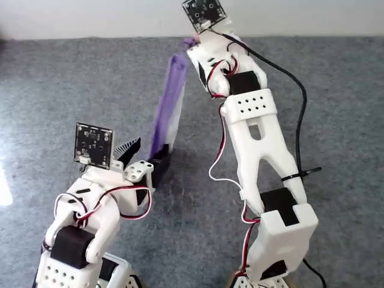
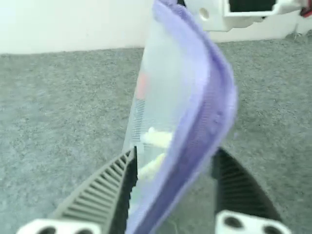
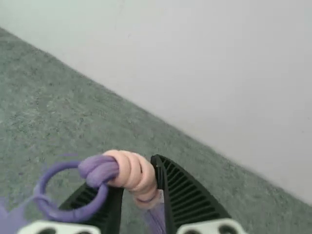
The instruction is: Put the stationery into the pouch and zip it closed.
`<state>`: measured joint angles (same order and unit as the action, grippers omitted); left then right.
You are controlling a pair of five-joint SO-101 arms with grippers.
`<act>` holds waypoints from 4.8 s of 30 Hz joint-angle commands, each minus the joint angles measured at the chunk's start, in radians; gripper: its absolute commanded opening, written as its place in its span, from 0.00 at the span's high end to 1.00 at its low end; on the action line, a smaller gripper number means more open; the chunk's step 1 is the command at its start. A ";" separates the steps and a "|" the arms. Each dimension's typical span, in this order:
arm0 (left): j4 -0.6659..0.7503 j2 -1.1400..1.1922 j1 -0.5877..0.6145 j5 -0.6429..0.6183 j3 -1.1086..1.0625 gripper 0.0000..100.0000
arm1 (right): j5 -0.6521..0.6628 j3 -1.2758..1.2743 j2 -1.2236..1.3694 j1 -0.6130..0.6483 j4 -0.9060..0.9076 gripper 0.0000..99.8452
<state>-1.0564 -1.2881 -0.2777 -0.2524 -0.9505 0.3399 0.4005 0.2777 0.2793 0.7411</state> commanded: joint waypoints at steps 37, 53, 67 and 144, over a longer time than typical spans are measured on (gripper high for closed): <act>-0.176 -0.023 0.525 -0.133 0.176 0.70 | -0.057 -0.276 -0.153 -0.150 0.789 0.99; -0.284 -0.466 0.580 -0.051 -0.033 0.70 | -0.160 -0.299 -0.473 -0.048 1.049 0.74; -0.269 -0.519 0.578 0.103 -0.168 0.96 | -0.508 -0.301 -0.650 -0.050 1.050 0.99; -0.144 -0.519 0.325 0.103 -0.734 0.98 | -0.394 -2.082 -2.080 -0.274 0.559 0.99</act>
<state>-1.2160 -1.7960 0.0476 -0.1603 -1.6932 -0.0606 -1.6663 -1.7937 0.0107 1.2950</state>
